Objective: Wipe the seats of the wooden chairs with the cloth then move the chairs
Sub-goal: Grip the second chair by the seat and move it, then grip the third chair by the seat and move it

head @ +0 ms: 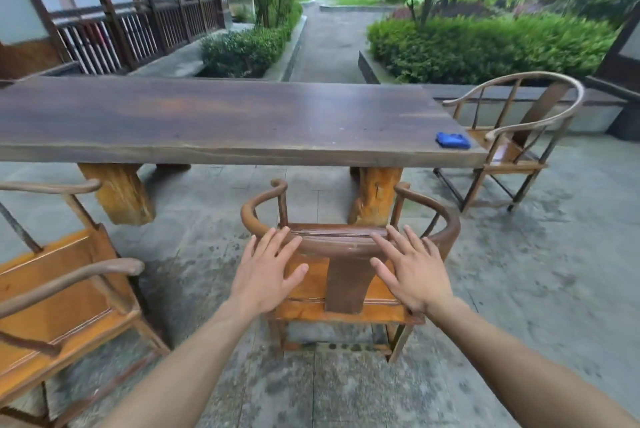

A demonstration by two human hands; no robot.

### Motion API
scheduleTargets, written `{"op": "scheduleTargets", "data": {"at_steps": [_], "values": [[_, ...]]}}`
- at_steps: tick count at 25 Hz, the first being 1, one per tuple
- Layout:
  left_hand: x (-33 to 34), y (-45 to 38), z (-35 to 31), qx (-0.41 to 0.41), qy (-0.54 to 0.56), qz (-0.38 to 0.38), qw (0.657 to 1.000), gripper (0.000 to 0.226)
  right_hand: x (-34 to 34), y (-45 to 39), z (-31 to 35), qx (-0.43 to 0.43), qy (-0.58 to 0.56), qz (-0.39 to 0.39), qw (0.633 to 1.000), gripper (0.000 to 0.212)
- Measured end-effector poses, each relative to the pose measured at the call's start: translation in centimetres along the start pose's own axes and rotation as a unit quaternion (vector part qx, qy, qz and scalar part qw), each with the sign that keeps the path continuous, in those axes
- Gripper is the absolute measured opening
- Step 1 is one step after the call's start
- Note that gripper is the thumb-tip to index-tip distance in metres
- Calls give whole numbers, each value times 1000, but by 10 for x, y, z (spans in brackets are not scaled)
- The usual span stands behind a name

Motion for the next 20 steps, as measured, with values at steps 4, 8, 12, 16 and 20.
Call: {"op": "scheduleTargets", "data": {"at_steps": [4, 8, 12, 16, 20], "values": [[-31, 7, 2, -11, -11, -36, 999, 80, -29, 3, 4, -22, -3, -23, 999, 76], [-57, 43, 29, -55, -39, -39, 997, 79, -42, -1, 54, -78, -13, -22, 997, 69], [-95, 120, 76, -134, -75, -48, 987, 77, -44, 0, 152, -175, -38, -20, 984, 72], [-142, 242, 127, -264, -112, -83, 954, 79, -47, 24, 273, -282, -67, -19, 957, 74], [-172, 371, 149, -383, -146, -95, 907, 91, -48, 76, 381, -385, -96, -14, 918, 78]]}}
Point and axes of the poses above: each hand's wrist, its own y-axis away from the middle knuckle, its own x-axis out of the palm, z = x × y, the point moved 8 cm from there along -y, towards the middle knuckle, and after that the axes turned 13 degrees about x, right-handed, at the moved point
